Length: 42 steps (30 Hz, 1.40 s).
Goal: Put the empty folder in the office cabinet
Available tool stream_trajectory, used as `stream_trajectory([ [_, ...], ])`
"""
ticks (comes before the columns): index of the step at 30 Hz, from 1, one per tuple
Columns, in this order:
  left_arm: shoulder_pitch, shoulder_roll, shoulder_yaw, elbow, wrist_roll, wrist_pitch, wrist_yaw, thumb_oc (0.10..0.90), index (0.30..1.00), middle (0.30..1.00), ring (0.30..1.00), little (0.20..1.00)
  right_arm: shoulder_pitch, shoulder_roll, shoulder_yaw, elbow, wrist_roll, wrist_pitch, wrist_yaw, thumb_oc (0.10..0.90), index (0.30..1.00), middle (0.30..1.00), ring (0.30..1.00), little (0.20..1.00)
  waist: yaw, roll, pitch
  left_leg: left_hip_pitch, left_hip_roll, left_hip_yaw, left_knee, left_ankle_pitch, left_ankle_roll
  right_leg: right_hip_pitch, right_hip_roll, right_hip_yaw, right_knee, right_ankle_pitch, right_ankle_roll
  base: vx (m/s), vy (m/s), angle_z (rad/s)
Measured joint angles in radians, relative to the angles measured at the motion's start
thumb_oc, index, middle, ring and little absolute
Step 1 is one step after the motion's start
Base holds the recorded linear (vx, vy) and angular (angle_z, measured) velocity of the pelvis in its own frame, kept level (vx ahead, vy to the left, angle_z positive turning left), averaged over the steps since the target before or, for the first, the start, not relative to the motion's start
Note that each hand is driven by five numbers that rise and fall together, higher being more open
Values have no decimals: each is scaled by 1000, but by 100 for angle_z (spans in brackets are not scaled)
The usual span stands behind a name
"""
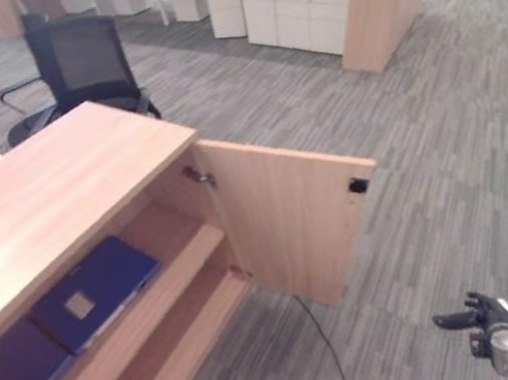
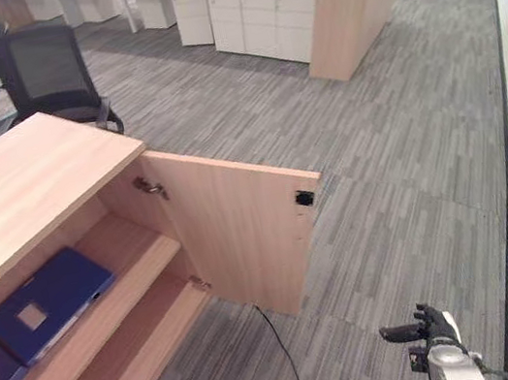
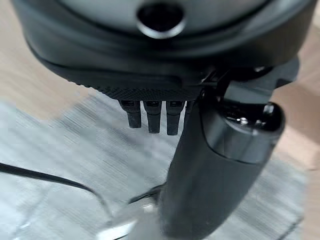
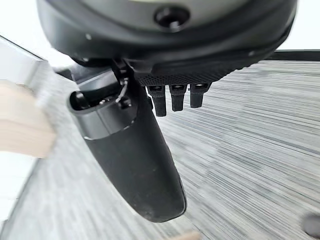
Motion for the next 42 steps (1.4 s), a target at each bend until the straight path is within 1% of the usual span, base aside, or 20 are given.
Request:
stream_trajectory([
  [2, 22, -26, -1, -6, 0, 0, 1, 800, 900, 900, 900, 900, 15, -34, 2, -30, -1, 5, -1, 800, 900, 900, 900, 900, 6, 15, -10, 4, 7, -7, 3, 0, -8, 7, 8, -3, 2, -6, -11, 74, -59, 8],
  [5, 21, -21, -2, -16, 1, 5, 1, 800, 900, 900, 900, 900, 19, -51, 3, -124, -35, 3, -1, 800, 900, 900, 900, 900, 3, 12, -13, -6, 11, -17, 3, 5, -15, 3, 13, -12, 3, 4, -32, 56, -36, 9],
  [6, 19, -19, -2, -23, 0, 8, 1, 800, 900, 900, 900, 900, 18, -52, 3, -147, -38, 2, -1, 800, 900, 900, 900, 900, 3, 11, -15, -6, 11, -19, 3, 5, -16, 4, 14, -13, 3, 2, -33, 67, -36, 8],
  [9, 19, -3, -38, -46, 1, 14, 8, 800, 900, 900, 900, 900, 0, -53, 15, -227, -38, 1, 0, 800, 900, 900, 900, 900, 7, -3, -22, -11, 12, -25, 3, 7, -18, 4, 14, -19, 3, -2, -29, 55, -25, 5],
  [13, 26, 11, -56, -44, 0, 12, 7, 800, 900, 900, 900, 900, -62, -67, 60, -243, -15, -11, 6, 800, 900, 900, 900, 900, 16, -19, -39, -14, 11, -34, 3, 7, -18, 6, 12, -27, 2, -4, -29, 39, -23, 6],
  [14, 25, 13, -64, -44, 0, 11, 7, 800, 900, 900, 900, 900, -82, -75, 66, -242, 21, -14, 13, 800, 900, 900, 900, 900, 18, -19, -39, -15, 12, -36, 3, 8, -17, 6, 12, -28, 2, -4, -29, 30, -16, 7],
  [15, 25, 13, -64, -44, 0, 10, 6, 800, 900, 900, 900, 900, -109, -83, 70, -241, 78, -39, 24, 800, 900, 900, 900, 900, 28, -19, -41, -16, 11, -39, 3, 9, -17, 6, 12, -30, 2, -4, -29, 30, -16, 5],
  [16, 31, 13, -64, -43, 0, 7, 5, 800, 900, 900, 900, 900, -134, -84, 71, -241, 121, -45, 31, 800, 900, 900, 900, 900, 35, -19, -44, -17, 11, -39, 3, 9, -17, 6, 13, -30, 2, -4, -29, 32, -14, 5],
  [17, 36, 13, -64, -45, 0, 0, 5, 800, 900, 900, 900, 900, -156, -84, 75, -241, 159, -49, 38, 800, 900, 900, 900, 900, 32, -19, -47, -18, 11, -41, 3, 9, -18, 4, 14, -31, 2, -4, -29, 26, -4, 5],
  [18, 41, 13, -63, -43, -1, -3, 4, 800, 900, 900, 900, 900, -179, -86, 80, -242, 202, -78, 48, 800, 900, 900, 900, 900, 43, -18, -49, -19, 12, -46, 3, 10, -19, 7, 15, -35, 2, -5, -30, 26, -4, 8],
  [22, 57, 13, -66, -43, 0, -4, 0, 800, 900, 900, 900, 900, -244, -87, 97, -242, 329, -107, 79, 800, 900, 900, 900, 900, 61, -16, -53, -28, 12, -55, 3, 17, -19, 4, 16, -43, 3, -5, -32, 23, -1, 8],
  [23, 61, 12, -67, -41, -1, -3, 0, 800, 900, 900, 900, 900, -252, -87, 107, -242, 344, -113, 87, 800, 900, 900, 900, 900, 67, -16, -54, -29, 12, -59, 3, 18, -19, 7, 15, -48, 3, -5, -32, 28, -4, 13],
  [24, 69, 13, -71, -40, 0, -2, -1, 800, 900, 900, 900, 900, -269, -85, 133, -244, 398, -114, 100, 800, 900, 900, 900, 900, 65, -17, -54, -30, 12, -63, 3, 19, -20, 7, 16, -52, 3, -5, -32, 17, -4, 12],
  [26, 74, 11, -80, -39, 0, -3, -1, 800, 900, 900, 900, 900, -282, -80, 151, -243, 460, -116, 127, 800, 900, 900, 900, 900, 80, -17, -55, -31, 12, -67, 3, 21, -20, 8, 16, -56, 3, -6, -32, 25, -14, 7],
  [27, 77, 10, -93, -39, 0, -3, -2, 800, 900, 900, 900, 900, -290, -69, 167, -243, 531, -118, 145, 800, 900, 900, 900, 900, 92, -16, -55, -32, 12, -69, 3, 22, -20, 9, 16, -58, 3, -6, -33, 22, -19, 4],
  [30, 84, 5, -108, -42, 1, -3, -2, 800, 900, 900, 900, 900, -323, -22, 194, -236, 631, -119, 167, 800, 900, 900, 900, 900, 94, -16, -55, -36, 12, -75, 3, 25, -21, 8, 16, -62, 3, -6, -33, 12, -16, 5],
  [32, 88, 0, -109, -42, 1, -4, -3, 800, 900, 900, 900, 900, -356, -9, 200, -173, 657, -132, 157, 800, 900, 900, 900, 900, 97, -16, -56, -40, 12, -79, 3, 28, -20, 7, 16, -64, 3, -6, -33, 14, -11, 8],
  [34, 91, -7, -137, -42, 2, -5, -2, 800, 900, 900, 900, 900, -406, 0, 200, -92, 717, -137, 156, 800, 900, 900, 900, 900, 107, -14, -57, -46, 12, -85, 3, 30, -20, 4, 16, -72, 3, -5, -33, 12, -12, 7],
  [36, 95, -14, -140, -43, 11, -7, -1, 800, 900, 900, 900, 900, -413, -3, 198, -80, 732, -139, 145, 800, 900, 900, 900, 900, 116, -11, -58, -47, 13, -89, 3, 30, -21, 5, 16, -75, 3, -5, -33, 10, -10, 4],
  [42, 108, -23, -148, -42, 33, -6, -2, 800, 900, 900, 900, 900, -424, 37, 218, -56, 808, -166, 141, 800, 900, 900, 900, 900, 111, -3, -58, -47, 17, -89, 3, 33, -23, 5, 21, -76, -1, -3, -37, 0, 0, 0],
])
